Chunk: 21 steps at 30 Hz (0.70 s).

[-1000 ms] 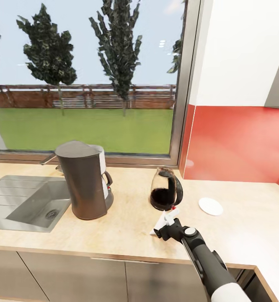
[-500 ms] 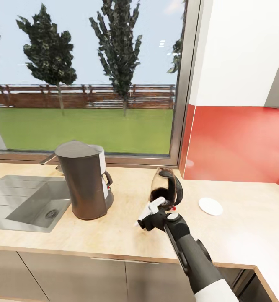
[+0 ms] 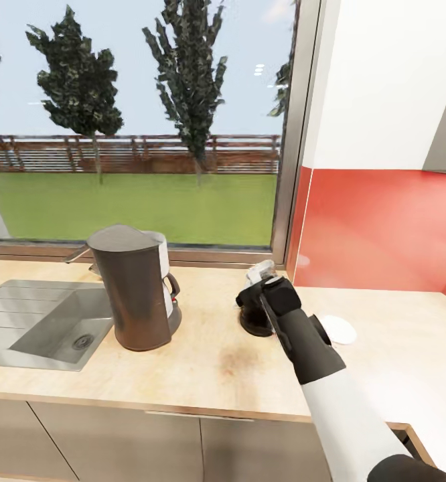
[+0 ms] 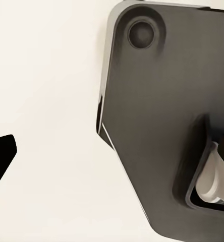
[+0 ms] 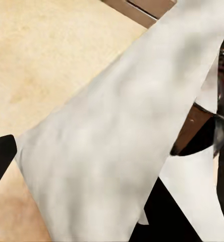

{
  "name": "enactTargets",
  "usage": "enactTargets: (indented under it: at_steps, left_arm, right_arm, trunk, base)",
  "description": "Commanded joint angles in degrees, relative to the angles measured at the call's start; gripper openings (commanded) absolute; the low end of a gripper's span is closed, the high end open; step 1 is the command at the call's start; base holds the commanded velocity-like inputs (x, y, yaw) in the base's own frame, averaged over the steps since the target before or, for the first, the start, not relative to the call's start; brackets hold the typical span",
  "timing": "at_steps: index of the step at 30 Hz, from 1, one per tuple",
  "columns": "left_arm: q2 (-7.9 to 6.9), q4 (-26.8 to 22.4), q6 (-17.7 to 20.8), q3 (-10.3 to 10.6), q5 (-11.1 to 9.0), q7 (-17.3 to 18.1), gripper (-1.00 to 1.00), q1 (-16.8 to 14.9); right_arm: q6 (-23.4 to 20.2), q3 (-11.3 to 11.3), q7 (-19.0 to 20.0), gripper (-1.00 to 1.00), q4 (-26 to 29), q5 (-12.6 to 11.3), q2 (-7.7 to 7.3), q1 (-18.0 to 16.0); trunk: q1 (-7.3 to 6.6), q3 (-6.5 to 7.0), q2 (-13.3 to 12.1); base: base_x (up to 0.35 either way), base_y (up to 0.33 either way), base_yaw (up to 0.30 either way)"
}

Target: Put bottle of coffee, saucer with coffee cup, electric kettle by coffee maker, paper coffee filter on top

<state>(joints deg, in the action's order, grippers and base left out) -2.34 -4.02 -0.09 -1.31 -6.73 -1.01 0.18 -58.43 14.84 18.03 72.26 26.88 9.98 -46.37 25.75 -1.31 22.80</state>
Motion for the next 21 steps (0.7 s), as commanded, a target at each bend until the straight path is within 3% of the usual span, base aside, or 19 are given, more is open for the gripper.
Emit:
enactTargets:
  at_steps: [1, 6, 12, 15, 21]
  left_arm:
    - [-0.04, -0.1, 0.0, -0.1, -0.5, 0.0, 1.00, 0.0]
    - [-0.04, 0.0, 0.0, 0.0, -0.5, 0.0, 1.00, 0.0]
    - [0.03, 0.0, 0.0, 0.0, -0.5, -0.1, 1.00, 0.0]
    - [-0.01, 0.0, 0.0, 0.0, -0.5, -0.1, 1.00, 0.0]
    - [-0.06, 0.0, 0.0, -0.1, -0.5, -0.1, 1.00, 0.0]
  right_arm:
    - [-0.2, 0.1, 0.4, -1.00, 0.1, 0.5, 0.01, -0.7]
    - [-0.2, 0.5, 0.3, -1.00, 1.5, 0.4, 0.01, -1.8]
    - [-0.2, 5.2, 0.3, -1.00, 3.5, 0.5, 0.01, -2.0]
    - [-0.2, 6.3, 0.3, -1.00, 3.6, 0.5, 0.01, -2.0]
    - [-0.2, 6.7, 0.3, -1.00, 3.8, 0.6, 0.01, -2.0]
  trunk:
    - [0.04, -0.12, 0.1]
    - [0.04, -0.12, 0.1]
    - [0.04, -0.12, 0.1]
    - [0.04, -0.02, 0.1]
    - [0.04, 0.49, 0.1]
  base:
    - [0.000, 0.000, 0.000]
    - [-0.014, 0.000, 0.000]
    - [-0.231, 0.000, 0.000]
    - [-0.317, 0.000, 0.000]
    - [-0.253, 0.038, 0.000]
